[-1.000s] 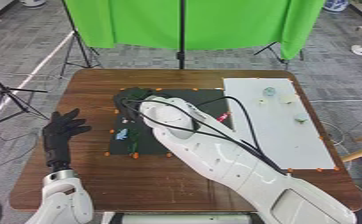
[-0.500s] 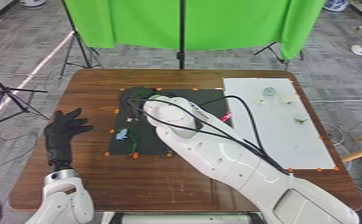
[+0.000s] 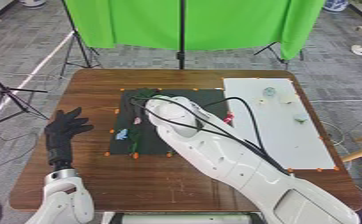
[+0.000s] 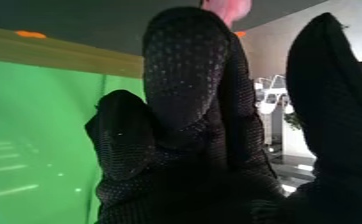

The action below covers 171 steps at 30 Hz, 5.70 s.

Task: Arrange flowers

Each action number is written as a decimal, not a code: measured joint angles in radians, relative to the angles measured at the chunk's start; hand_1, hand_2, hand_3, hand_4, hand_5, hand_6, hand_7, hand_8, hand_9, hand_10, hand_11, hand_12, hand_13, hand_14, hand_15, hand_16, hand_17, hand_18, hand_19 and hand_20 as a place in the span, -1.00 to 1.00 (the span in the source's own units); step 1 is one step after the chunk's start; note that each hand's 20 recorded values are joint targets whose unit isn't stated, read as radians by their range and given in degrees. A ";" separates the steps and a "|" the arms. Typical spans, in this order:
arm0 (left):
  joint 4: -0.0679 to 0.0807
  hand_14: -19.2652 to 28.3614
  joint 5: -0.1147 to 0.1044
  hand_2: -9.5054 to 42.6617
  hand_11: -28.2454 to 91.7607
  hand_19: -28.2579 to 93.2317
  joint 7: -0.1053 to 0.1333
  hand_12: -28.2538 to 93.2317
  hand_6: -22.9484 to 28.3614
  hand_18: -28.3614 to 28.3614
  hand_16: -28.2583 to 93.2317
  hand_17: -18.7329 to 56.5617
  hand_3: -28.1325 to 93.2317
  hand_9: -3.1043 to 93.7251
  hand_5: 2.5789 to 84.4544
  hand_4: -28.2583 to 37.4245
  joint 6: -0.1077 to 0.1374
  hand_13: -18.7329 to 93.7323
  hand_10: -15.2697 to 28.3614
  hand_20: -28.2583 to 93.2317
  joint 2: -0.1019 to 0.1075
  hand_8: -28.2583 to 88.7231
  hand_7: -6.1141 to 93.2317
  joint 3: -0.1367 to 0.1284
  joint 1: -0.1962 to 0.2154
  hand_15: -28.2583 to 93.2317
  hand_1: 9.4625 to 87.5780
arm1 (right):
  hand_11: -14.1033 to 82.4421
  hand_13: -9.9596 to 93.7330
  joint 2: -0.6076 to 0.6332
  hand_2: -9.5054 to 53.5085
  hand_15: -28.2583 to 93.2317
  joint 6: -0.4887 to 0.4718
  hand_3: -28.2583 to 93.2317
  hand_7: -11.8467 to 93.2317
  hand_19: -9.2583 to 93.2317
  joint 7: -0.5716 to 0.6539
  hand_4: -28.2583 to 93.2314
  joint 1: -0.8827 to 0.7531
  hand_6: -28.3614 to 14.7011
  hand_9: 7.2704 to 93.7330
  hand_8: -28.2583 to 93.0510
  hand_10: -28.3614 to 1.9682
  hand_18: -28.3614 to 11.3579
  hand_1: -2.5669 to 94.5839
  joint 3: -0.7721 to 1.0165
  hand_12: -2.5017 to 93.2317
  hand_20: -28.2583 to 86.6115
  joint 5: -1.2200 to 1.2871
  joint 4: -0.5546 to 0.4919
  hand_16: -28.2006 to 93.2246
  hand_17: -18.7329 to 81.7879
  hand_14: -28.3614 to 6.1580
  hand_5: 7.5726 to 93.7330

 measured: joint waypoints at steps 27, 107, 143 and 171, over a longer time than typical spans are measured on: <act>-0.013 0.70 0.027 0.41 -0.15 0.68 -0.038 -0.30 0.24 0.91 -0.58 0.15 0.43 0.39 0.44 -1.00 -0.008 0.47 0.51 -0.42 -0.017 -0.60 -0.73 -0.035 0.027 0.10 -0.74 | -0.58 0.65 0.393 -1.00 0.32 0.184 0.51 -0.59 0.84 0.044 -0.76 0.127 0.21 -0.05 -0.63 -0.42 -0.58 -0.53 0.083 -0.57 0.38 0.296 -0.570 -0.03 0.26 0.05 -0.23; -0.013 0.70 0.036 0.34 -0.15 0.68 -0.058 -0.30 0.23 0.91 -0.58 0.14 0.45 0.39 0.44 -1.00 -0.059 0.47 0.51 -0.42 -0.040 -0.60 -0.72 -0.059 0.030 0.10 -0.68 | -0.53 0.96 0.801 -1.00 0.36 0.786 0.38 -0.24 1.00 0.388 -0.81 -0.428 0.31 0.93 -0.45 0.29 -0.29 0.42 0.429 -0.11 0.36 0.217 -0.454 0.08 0.57 0.59 0.65; -0.009 0.70 0.036 0.35 -0.15 0.68 -0.057 -0.31 0.23 0.91 -0.58 0.14 0.45 0.39 0.44 -1.00 -0.060 0.47 0.51 -0.42 -0.024 -0.60 -0.72 -0.030 0.012 0.10 -0.69 | -0.54 0.95 0.385 -1.00 0.38 0.228 0.39 -0.22 1.00 0.240 -0.82 -0.047 0.35 0.93 -0.45 0.31 -0.26 0.39 -0.101 -0.11 0.39 0.327 -0.354 0.08 0.56 0.59 0.62; -0.009 0.71 0.043 0.13 -0.15 0.68 -0.061 -0.30 0.23 0.91 -0.59 0.13 0.47 0.38 0.42 -1.00 -0.066 0.45 0.52 -0.42 -0.027 -0.59 -0.72 -0.030 0.009 0.10 -0.70 | -0.37 0.88 0.364 -1.00 0.33 0.104 0.53 -0.48 1.00 0.236 -0.78 -0.065 0.42 0.54 -0.71 -0.14 -0.41 -0.24 -0.097 -0.54 0.36 0.352 -0.365 0.04 0.47 0.37 0.14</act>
